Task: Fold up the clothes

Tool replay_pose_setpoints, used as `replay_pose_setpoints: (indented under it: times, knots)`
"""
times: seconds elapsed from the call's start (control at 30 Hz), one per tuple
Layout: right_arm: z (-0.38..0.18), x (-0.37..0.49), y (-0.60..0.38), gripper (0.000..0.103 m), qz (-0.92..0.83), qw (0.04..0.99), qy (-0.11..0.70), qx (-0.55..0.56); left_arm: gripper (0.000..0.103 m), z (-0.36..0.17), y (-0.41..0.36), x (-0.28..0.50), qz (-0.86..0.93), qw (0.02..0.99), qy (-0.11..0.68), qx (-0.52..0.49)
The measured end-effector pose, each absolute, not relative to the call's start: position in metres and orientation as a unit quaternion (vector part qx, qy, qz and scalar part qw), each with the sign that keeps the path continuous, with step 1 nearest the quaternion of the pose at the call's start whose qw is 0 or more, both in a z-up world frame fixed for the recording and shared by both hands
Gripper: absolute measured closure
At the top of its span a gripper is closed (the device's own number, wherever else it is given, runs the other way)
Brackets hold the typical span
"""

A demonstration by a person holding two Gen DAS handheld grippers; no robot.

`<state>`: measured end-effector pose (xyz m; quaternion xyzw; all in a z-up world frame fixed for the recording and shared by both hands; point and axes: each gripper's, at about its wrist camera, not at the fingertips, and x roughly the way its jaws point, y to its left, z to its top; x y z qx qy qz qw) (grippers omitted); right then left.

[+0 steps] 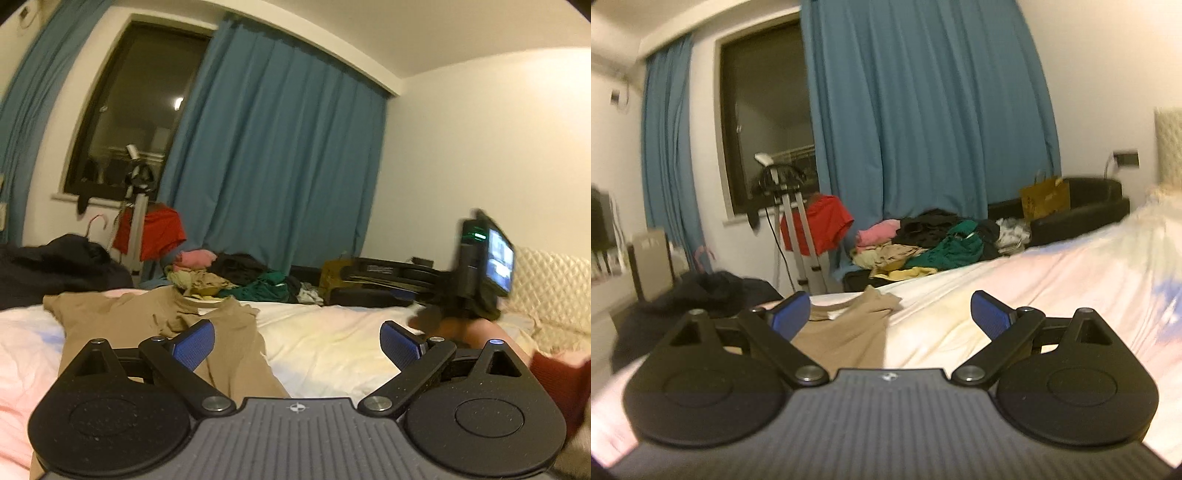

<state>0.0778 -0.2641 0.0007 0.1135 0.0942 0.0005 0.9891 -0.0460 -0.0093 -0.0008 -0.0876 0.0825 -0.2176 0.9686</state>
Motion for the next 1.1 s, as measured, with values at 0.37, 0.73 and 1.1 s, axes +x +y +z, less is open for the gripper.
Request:
replay_pose_setpoints:
  times: [0.37,0.73,1.1]
  knots:
    - [-0.016,0.053,-0.233,0.008,0.052,0.977,0.112,0.173,0.003,-0.026,0.091,0.139,-0.044,0.945,0.242,-0.215]
    - [-0.056,0.107,-0.202,0.008,0.103,0.971,0.159,0.147,0.003,-0.101,0.222,0.343,0.093,0.921,0.302,-0.228]
    - [-0.096,0.161,-0.211,0.008,0.094,0.955,0.202,0.194,0.041,-0.109,0.213,0.415,0.05,0.943,0.277,-0.176]
